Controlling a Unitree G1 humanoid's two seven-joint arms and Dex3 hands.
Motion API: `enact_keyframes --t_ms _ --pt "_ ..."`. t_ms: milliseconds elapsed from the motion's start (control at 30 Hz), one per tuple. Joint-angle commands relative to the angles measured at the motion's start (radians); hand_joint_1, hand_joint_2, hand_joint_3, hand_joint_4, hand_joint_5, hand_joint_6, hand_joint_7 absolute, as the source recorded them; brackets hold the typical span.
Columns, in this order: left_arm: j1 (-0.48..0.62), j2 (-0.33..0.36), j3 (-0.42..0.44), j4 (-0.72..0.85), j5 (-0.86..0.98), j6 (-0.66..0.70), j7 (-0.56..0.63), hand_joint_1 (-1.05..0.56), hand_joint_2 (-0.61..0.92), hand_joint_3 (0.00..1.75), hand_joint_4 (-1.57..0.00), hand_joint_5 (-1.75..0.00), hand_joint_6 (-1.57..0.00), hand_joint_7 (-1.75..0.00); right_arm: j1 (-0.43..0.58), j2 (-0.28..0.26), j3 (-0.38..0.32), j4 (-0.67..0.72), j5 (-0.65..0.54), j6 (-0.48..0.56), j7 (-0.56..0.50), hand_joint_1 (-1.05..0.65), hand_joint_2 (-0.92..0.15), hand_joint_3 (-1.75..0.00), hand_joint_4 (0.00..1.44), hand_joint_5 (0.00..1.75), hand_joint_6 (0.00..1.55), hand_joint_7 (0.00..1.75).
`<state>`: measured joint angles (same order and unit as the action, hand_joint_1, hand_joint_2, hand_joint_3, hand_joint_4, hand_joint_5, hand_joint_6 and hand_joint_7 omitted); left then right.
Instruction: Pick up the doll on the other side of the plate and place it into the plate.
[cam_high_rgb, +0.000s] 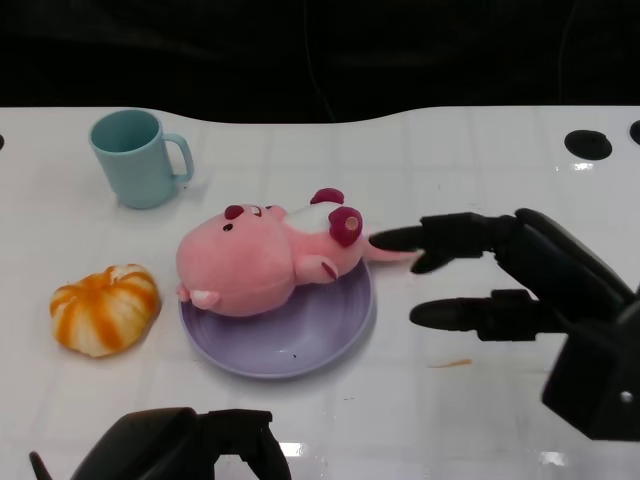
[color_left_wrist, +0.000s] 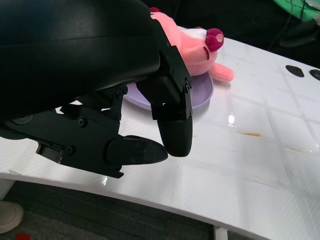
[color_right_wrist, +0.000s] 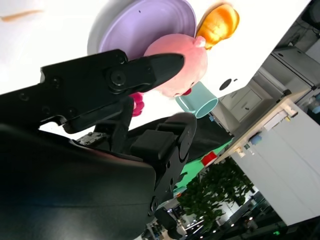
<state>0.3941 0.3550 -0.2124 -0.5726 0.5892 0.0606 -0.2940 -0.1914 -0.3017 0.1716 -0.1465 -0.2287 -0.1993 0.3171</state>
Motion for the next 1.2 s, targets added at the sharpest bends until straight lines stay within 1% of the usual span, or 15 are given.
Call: enact_keyframes --t_ms 33,200,333,367,400,433,500,567,667,733,767,867,933,1000,1200 --pt "0.000 0.016 0.014 -0.011 -0.010 0.000 -0.011 -0.25 0.92 0.34 -0.67 -1.53 -0.75 -0.91 0.066 -0.025 -0.045 -0.064 0.071 0.056 0.032 -0.19 -0.92 -0.04 0.82 0.87 0.90 0.22" --pt "0.003 0.021 0.019 -0.002 -0.019 -0.020 -0.004 -0.25 0.92 0.34 -0.69 -1.54 -0.76 -0.92 0.170 -0.025 -0.080 -0.171 0.140 0.190 0.062 -0.08 -0.92 -0.11 0.81 0.92 0.93 0.24" --pt "0.006 0.022 0.027 0.001 -0.025 -0.027 -0.004 -0.25 0.92 0.34 -0.68 -1.56 -0.75 -0.92 0.230 -0.023 -0.086 -0.201 0.140 0.207 0.057 0.00 -0.90 -0.20 0.78 1.04 0.99 0.31" --pt "0.006 0.023 0.028 0.001 -0.027 -0.026 -0.005 -0.25 0.92 0.35 -0.68 -1.57 -0.75 -0.93 0.238 -0.019 -0.086 -0.195 0.140 0.204 0.053 0.01 -0.88 -0.26 0.78 1.06 1.00 0.34" --pt "0.007 0.023 0.029 0.001 -0.029 -0.026 -0.005 -0.25 0.92 0.35 -0.67 -1.59 -0.75 -0.93 0.244 -0.016 -0.086 -0.186 0.140 0.200 0.051 0.03 -0.77 -0.49 0.78 1.07 0.98 0.43" --pt "0.008 0.024 0.030 0.002 -0.030 -0.028 -0.004 -0.25 0.92 0.35 -0.67 -1.59 -0.75 -0.93 0.250 -0.014 -0.087 -0.177 0.142 0.198 0.050 0.04 -0.70 -0.65 0.78 1.07 0.97 0.49" --pt "0.010 0.026 0.032 0.004 -0.032 -0.032 -0.001 -0.25 0.92 0.35 -0.67 -1.60 -0.75 -0.94 0.258 -0.015 -0.087 -0.154 0.143 0.181 0.051 0.06 -0.62 -0.83 0.79 1.10 0.96 0.57" --pt "0.011 0.027 0.031 0.006 -0.031 -0.036 0.002 -0.25 0.92 0.35 -0.67 -1.60 -0.75 -0.94 0.258 -0.020 -0.087 -0.132 0.141 0.160 0.054 0.07 -0.58 -0.92 0.80 1.13 0.95 0.62" --pt "0.014 0.027 0.028 0.007 -0.029 -0.038 0.003 -0.24 0.92 0.34 -0.66 -1.61 -0.75 -0.95 0.250 -0.039 -0.086 -0.094 0.122 0.114 0.058 0.12 -0.48 -1.13 0.84 1.26 0.96 0.73" --pt "0.014 0.027 0.028 0.006 -0.029 -0.038 0.001 -0.25 0.92 0.35 -0.66 -1.61 -0.74 -0.95 0.245 -0.051 -0.085 -0.073 0.108 0.083 0.059 0.13 -0.42 -1.24 0.86 1.32 0.96 0.82" --pt "0.013 0.028 0.028 0.006 -0.029 -0.038 0.000 -0.25 0.92 0.35 -0.65 -1.62 -0.74 -0.95 0.243 -0.054 -0.085 -0.064 0.106 0.071 0.061 0.13 -0.41 -1.29 0.86 1.37 0.93 0.93" --pt "0.012 0.025 0.029 0.004 -0.030 -0.031 -0.001 -0.25 0.92 0.36 -0.64 -1.62 -0.73 -0.95 0.234 -0.072 -0.082 -0.027 0.094 0.031 0.067 0.08 -0.37 -1.37 0.85 1.66 0.84 1.32" --pt "0.012 0.025 0.031 0.006 -0.032 -0.033 0.000 -0.25 0.92 0.36 -0.64 -1.61 -0.73 -0.95 0.230 -0.078 -0.080 -0.017 0.085 0.023 0.068 0.04 -0.36 -1.38 0.87 1.73 0.80 1.45" --pt "0.010 0.026 0.031 0.009 -0.032 -0.037 0.003 -0.25 0.92 0.36 -0.64 -1.61 -0.73 -0.96 0.227 -0.082 -0.077 -0.008 0.078 0.017 0.069 0.02 -0.35 -1.38 0.87 1.74 0.78 1.50" --pt "0.007 0.027 0.033 0.015 -0.035 -0.037 0.002 -0.25 0.92 0.36 -0.64 -1.61 -0.73 -0.96 0.214 -0.088 -0.068 0.014 0.079 0.003 0.088 0.00 -0.34 -1.38 0.87 1.75 0.76 1.54"
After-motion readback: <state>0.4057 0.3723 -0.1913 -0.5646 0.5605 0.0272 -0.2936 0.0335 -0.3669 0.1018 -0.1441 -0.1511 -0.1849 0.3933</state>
